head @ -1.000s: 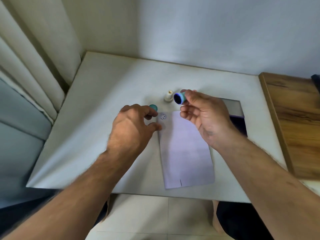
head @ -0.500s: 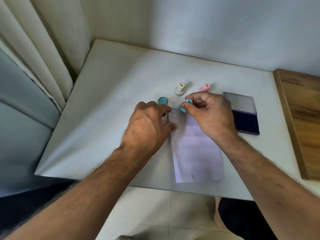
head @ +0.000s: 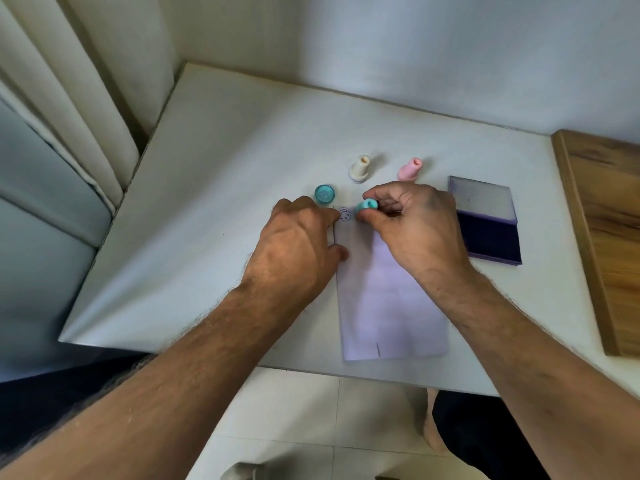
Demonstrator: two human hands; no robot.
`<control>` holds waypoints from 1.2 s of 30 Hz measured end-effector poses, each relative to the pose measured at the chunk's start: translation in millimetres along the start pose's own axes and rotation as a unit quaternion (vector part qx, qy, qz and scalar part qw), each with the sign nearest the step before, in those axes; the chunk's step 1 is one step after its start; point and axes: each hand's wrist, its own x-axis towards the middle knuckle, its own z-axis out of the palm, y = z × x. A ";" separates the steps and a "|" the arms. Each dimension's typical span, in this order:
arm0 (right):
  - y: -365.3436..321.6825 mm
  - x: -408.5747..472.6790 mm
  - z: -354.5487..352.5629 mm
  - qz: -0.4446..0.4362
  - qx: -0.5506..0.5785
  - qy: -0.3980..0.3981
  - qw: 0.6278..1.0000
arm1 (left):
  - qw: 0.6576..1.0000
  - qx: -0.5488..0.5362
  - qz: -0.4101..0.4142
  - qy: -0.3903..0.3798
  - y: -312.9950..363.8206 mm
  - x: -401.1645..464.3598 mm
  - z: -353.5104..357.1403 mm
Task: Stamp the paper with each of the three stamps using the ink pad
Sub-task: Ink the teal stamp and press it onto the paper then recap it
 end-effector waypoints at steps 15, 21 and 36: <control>0.5 1.9 -2.4 -0.076 -0.084 -0.007 0.994 | 1.000 0.003 -0.005 -0.006 0.5 3.0 -1.6; 3.0 0.9 -2.0 -0.073 -0.046 0.005 0.996 | 0.999 0.036 0.012 -0.012 1.8 2.5 -3.9; 9.8 0.6 5.1 -0.096 -0.035 0.034 0.994 | 0.999 0.047 0.022 -0.007 0.5 4.2 -2.9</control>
